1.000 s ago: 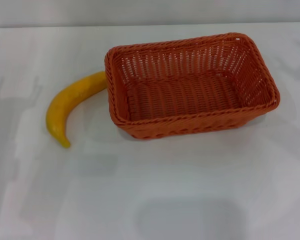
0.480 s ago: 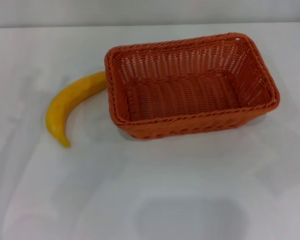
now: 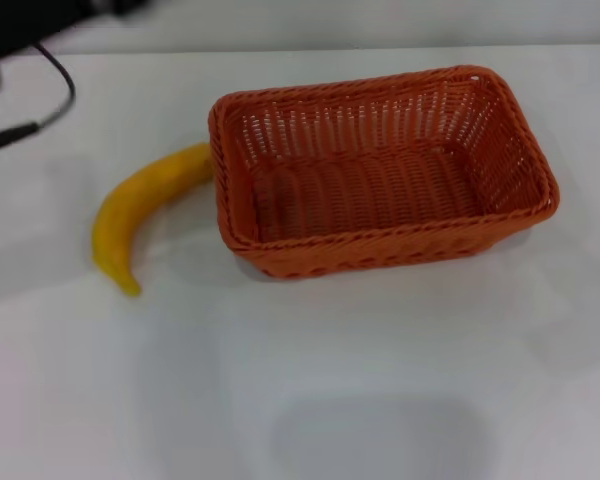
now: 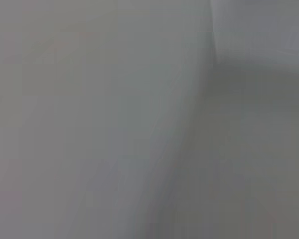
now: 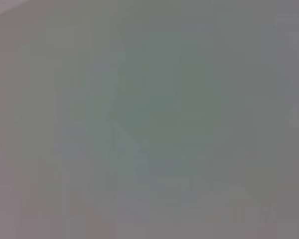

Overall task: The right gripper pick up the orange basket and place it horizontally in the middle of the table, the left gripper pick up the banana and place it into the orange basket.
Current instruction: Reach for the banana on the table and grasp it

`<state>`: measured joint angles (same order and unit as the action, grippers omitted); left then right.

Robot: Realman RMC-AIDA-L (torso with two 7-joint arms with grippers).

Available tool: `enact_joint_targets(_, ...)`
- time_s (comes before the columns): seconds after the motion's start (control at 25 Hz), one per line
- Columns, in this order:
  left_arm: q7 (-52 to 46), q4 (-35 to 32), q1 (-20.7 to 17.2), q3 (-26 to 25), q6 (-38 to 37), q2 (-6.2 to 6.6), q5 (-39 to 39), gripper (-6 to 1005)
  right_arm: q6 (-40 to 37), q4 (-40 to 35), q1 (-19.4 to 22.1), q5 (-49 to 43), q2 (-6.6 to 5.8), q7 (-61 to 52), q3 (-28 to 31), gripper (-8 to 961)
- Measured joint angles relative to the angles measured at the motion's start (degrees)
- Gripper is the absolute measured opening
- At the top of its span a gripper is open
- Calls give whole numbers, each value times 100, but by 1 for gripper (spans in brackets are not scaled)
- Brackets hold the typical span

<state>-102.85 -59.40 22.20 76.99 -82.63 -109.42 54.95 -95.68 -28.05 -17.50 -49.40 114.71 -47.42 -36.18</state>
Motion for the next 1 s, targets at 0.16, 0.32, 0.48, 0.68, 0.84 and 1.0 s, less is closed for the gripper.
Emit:
enact_joint_targets(0.16, -1819, -1301, 177, -720, -26, -100, 2721, 894, 293, -1, -16, -2, -2, 3, -21, 846)
enact_joint_targets(0.32, -3288, -2964, 228, -963, -40, -264, 5201, 894, 523, 3, -59, -148, -2, -6, -31, 846)
enact_joint_targets(0.48, -4282, -4059, 292, -872, -318, -353, 7153, 894, 752, 3, -89, -211, -2, -11, -31, 847)
enact_joint_targets(0.68, -4998, -4455, 675, -736, -1383, -429, 8498, 894, 1087, 3, -152, -243, -2, -105, -37, 847)
enact_joint_targets(0.84, -5489, -4431, 636, -252, -1689, -548, 9592, 894, 1330, 3, -235, -407, -1, -140, -44, 847)
enact_joint_targets(1.0, -5529, -4549, 430, -113, -1693, -887, 10329, 893, 1531, 2, -244, -443, -2, -142, -47, 846)
